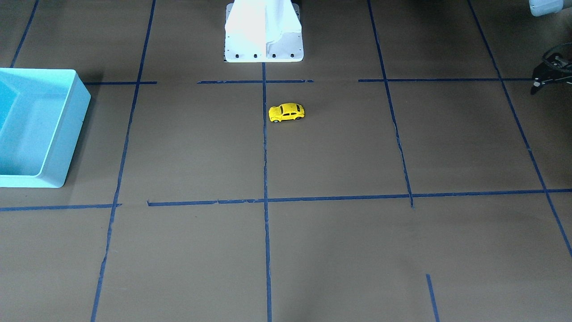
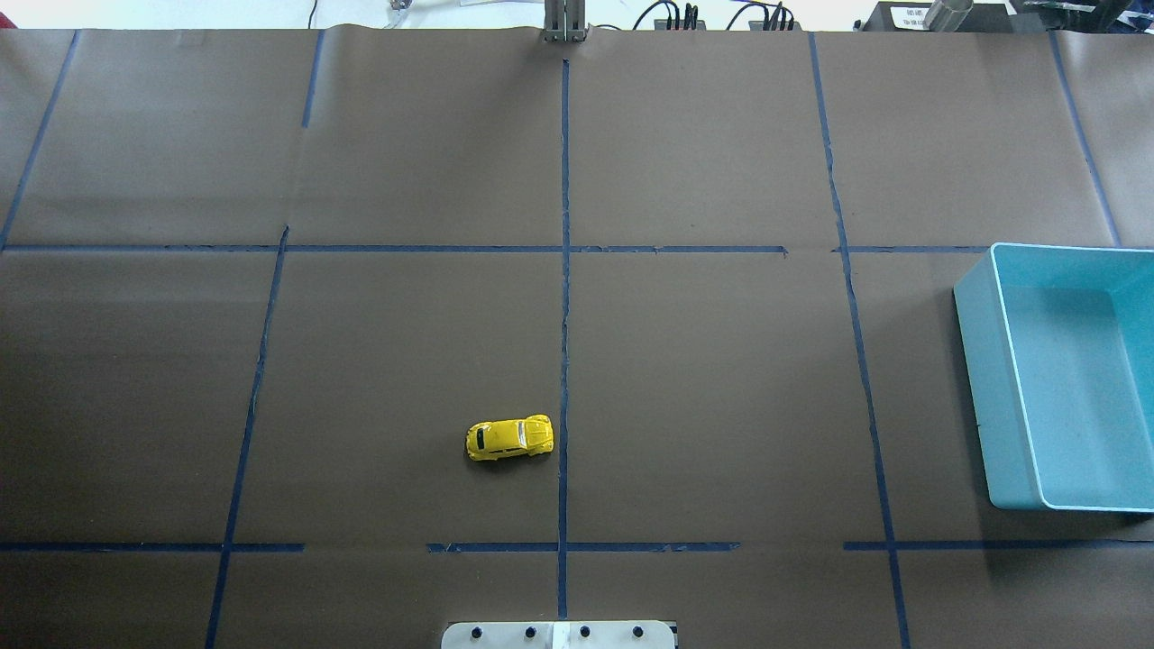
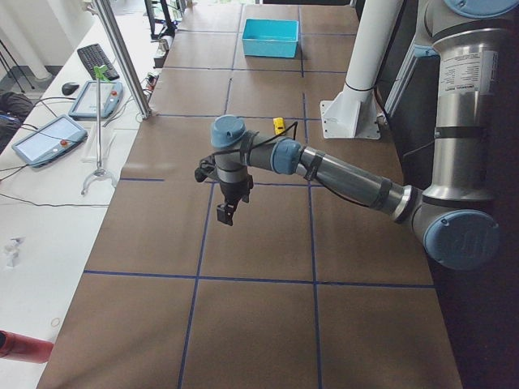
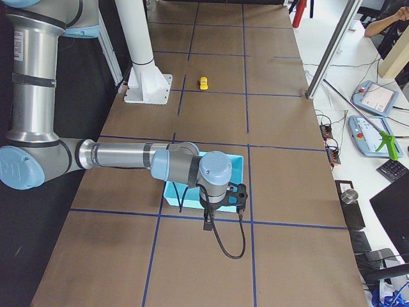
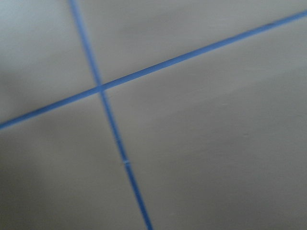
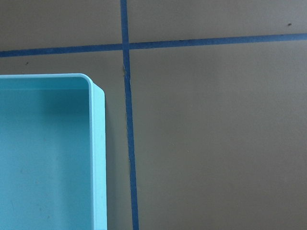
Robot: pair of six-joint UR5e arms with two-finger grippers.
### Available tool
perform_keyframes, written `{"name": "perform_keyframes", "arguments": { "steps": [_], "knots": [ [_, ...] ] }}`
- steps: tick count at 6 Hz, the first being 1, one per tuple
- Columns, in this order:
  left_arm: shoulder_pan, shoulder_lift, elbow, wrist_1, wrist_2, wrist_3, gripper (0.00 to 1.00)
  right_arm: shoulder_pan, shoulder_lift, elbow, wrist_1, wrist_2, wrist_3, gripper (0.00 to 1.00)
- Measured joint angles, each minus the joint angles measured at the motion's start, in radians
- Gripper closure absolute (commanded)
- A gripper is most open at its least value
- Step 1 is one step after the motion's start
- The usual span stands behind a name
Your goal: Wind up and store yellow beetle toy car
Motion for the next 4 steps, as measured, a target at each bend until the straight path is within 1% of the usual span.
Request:
{"name": "perform_keyframes", "arguments": {
  "steps": [1,2,4],
  "knots": [
    [0.078,-0.133,-0.016,0.101,0.043,0.000,0.00,0.000,0.000,0.000,0.000,0.000,0.000,0.00],
    [0.154,-0.228,-0.020,0.156,0.080,-0.001,0.00,0.000,0.000,0.001,0.000,0.000,0.000,0.00],
    [0.327,-0.345,-0.022,0.175,0.174,-0.001,0.00,0.000,0.001,-0.006,0.000,0.000,-0.004,0.00]
  ]
}}
